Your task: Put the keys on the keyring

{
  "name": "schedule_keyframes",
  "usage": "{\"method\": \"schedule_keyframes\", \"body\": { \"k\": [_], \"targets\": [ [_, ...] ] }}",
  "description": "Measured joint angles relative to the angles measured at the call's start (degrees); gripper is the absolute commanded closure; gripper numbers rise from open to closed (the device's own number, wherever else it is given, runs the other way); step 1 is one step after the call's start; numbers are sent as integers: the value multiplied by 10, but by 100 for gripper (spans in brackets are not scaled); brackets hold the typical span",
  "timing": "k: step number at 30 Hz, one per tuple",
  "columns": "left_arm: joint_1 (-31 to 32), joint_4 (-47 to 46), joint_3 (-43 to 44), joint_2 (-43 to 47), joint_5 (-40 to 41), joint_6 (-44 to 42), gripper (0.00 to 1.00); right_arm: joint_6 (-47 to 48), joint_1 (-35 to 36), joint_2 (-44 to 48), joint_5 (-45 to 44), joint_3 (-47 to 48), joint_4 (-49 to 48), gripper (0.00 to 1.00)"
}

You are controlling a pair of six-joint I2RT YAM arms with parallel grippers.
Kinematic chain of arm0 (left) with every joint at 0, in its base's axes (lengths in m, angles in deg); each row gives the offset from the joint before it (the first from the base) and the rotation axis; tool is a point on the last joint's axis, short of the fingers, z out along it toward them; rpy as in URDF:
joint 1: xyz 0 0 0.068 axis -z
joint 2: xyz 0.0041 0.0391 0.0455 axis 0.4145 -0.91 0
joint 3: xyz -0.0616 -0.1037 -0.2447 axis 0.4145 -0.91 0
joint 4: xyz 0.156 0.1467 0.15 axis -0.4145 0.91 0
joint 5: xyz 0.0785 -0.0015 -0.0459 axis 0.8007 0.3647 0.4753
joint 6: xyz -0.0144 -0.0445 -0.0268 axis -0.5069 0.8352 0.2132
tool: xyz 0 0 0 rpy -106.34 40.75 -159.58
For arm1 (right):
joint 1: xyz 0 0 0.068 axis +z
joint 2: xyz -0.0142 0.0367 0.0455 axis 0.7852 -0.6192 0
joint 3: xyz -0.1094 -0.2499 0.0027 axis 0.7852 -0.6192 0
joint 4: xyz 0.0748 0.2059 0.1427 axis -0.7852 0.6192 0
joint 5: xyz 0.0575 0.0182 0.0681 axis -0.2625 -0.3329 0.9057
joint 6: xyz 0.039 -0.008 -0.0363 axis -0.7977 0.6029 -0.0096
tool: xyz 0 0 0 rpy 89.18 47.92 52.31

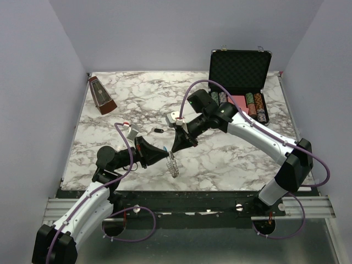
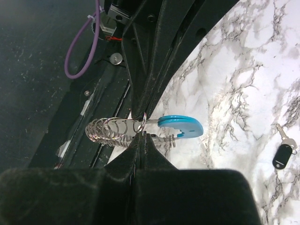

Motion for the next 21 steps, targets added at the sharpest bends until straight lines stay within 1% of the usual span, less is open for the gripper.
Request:
{"method": "schedule_keyframes", "body": {
  "k": [9, 15, 21],
  "targets": [
    [-7, -1, 10, -16, -19, 24, 100, 17, 0, 6, -9, 4, 2, 99],
    [-9, 4, 24, -45, -42, 30, 100, 35, 0, 6, -10, 5, 10, 99],
    [-11, 46, 49, -67, -71, 13, 100, 61, 0, 6, -10, 5, 20, 99]
  ]
}}
